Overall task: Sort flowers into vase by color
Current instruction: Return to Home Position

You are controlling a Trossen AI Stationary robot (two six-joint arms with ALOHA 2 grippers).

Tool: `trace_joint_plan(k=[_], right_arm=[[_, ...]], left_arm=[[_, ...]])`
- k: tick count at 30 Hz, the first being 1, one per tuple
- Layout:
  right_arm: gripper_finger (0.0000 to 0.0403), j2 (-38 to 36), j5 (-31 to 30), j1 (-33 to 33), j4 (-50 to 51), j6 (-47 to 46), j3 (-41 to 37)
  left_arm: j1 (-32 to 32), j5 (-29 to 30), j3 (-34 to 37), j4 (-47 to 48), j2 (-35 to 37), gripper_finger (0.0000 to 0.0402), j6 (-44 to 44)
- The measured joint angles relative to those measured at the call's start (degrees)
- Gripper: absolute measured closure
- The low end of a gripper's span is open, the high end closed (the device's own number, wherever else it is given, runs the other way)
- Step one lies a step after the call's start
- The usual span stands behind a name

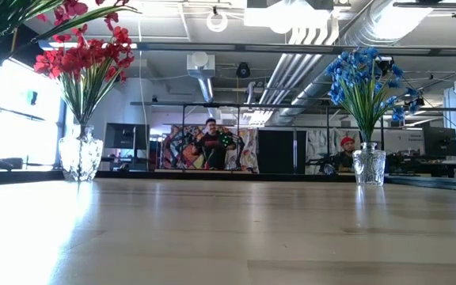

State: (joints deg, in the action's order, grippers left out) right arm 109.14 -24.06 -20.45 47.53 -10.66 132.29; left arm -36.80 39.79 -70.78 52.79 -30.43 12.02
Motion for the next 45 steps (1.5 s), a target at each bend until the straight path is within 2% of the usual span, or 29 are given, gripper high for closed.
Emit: trace_joint_plan(k=[5, 12, 21, 24, 31, 36, 41, 45], right_arm=[[0.0403, -4.33, -4.63, 0.38, 5.12, 0.60, 0.00], [0.0403, -7.27, -5.93, 2.49, 14.47, -2.88, 0.00], [0.0403, -11.08, -7.40, 4.59, 19.60, -4.93, -0.02], [0.0403, -13.61, -7.52, 5.55, 21.14, -4.95, -0.02], [0.0403, -14.29, -6.23, 10.44, 26.25, -6.00, -0.04], [0.0403, -14.75, -5.38, 11.49, 28.02, -5.64, -0.04], [0.0403, -17.75, -8.91, 11.54, 35.91, -8.97, -0.04], [0.0403, -21.17, -11.33, 10.82, 35.88, -10.73, -0.04]], left_arm=[[0.00, -2.76, 2.49, -2.11, 4.53, 0.0401, -1.95], [0.04, -2.88, 3.58, -3.22, 13.07, 0.0401, -5.20], [0.04, -2.56, 16.16, -3.16, 20.86, 0.0401, -0.43], [0.04, -3.05, 18.29, -3.32, 22.45, 0.0401, 0.66], [0.04, -0.36, 17.18, -3.53, 24.28, 0.0401, -5.68], [0.04, 0.05, 17.07, -2.68, 25.82, 0.0401, -8.20], [0.04, -2.19, 18.41, -2.46, 27.89, 0.0401, -7.76], [0.04, -2.71, 19.92, -2.46, 28.67, 0.0401, -8.14]])
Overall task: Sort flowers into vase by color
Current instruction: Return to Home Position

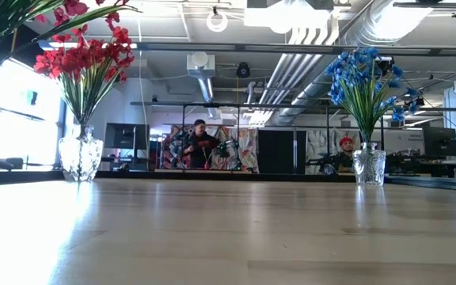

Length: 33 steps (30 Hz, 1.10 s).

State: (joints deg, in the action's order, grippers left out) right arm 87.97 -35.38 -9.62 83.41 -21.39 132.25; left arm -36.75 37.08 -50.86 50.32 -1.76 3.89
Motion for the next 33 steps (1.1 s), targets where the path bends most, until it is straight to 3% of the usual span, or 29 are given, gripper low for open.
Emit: trace_joint_plan(k=[10, 19, 23, 27, 33], right_arm=[[0.0403, -3.98, -4.70, -2.54, 1.66, -3.70, 0.00], [0.0403, 1.91, 9.84, -2.54, -16.70, 4.23, -2.50], [0.0403, 2.27, 18.03, -2.32, -34.73, 6.62, -17.80], [0.0403, -2.21, 26.62, -0.66, -55.80, 6.14, -35.54], [0.0403, -16.07, 29.63, 1.09, -77.09, 3.02, -59.78]], left_arm=[[0.00, -0.02, 0.97, -0.53, 0.37, 0.0401, -1.51], [0.00, -0.02, 0.97, -0.46, 0.37, 0.0401, -1.58], [0.00, -0.46, 0.95, -0.02, 0.37, 0.0401, -1.58], [-0.01, -0.83, 0.95, 0.01, 0.35, 0.0401, -1.58], [-0.02, -0.82, 1.30, 0.92, 0.37, 0.0402, -0.57]])
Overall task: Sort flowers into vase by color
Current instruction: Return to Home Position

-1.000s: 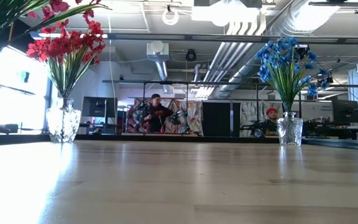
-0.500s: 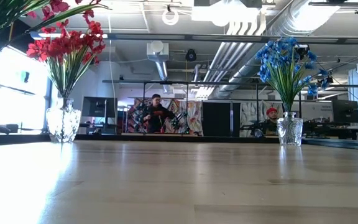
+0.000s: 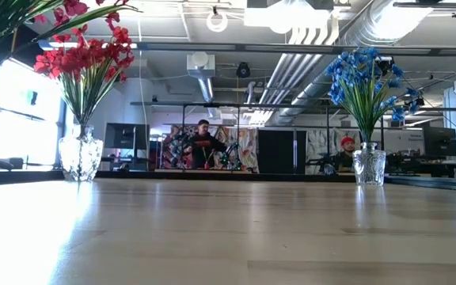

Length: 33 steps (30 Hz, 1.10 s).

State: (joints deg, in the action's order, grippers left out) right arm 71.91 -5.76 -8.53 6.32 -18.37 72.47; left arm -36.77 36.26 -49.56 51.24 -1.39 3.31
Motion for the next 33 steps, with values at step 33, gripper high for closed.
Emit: trace_joint_plan(k=[33], right_arm=[[0.0403, -46.85, -4.27, 5.35, -12.75, -6.30, -49.88]], left_arm=[[-0.07, 7.81, 6.88, -8.64, -2.36, 0.0402, 3.54]])
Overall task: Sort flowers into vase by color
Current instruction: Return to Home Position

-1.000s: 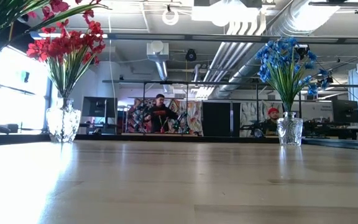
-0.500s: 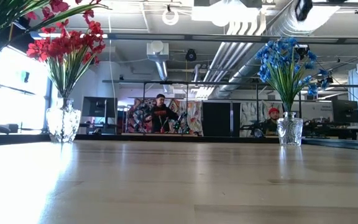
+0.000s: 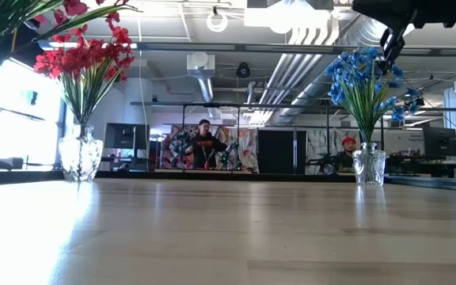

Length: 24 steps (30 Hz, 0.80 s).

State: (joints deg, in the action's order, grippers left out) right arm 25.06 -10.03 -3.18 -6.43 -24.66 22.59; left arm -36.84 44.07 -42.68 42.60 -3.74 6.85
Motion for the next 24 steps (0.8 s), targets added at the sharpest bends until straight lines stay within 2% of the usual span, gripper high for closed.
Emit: trace_joint_plan(k=[6, 11, 21, 24], right_arm=[[0.0403, -0.04, 4.42, 3.40, 0.13, 0.50, 0.00], [0.0403, -0.03, 8.08, 6.68, 0.19, 0.61, 0.00], [0.0403, 0.04, 15.21, 12.08, 0.17, -0.37, 0.00], [0.0403, 0.04, 16.78, 12.97, 0.17, -0.83, 0.00]], left_arm=[[0.00, 0.44, 3.75, 1.91, -1.20, 0.0401, 5.02], [0.00, 0.10, 6.47, -1.42, -1.36, 0.0402, 5.55], [0.02, 7.79, 6.43, -2.77, -1.49, 0.0402, 7.76], [0.02, 8.21, 6.43, -2.97, -1.49, 0.0401, 9.94]])
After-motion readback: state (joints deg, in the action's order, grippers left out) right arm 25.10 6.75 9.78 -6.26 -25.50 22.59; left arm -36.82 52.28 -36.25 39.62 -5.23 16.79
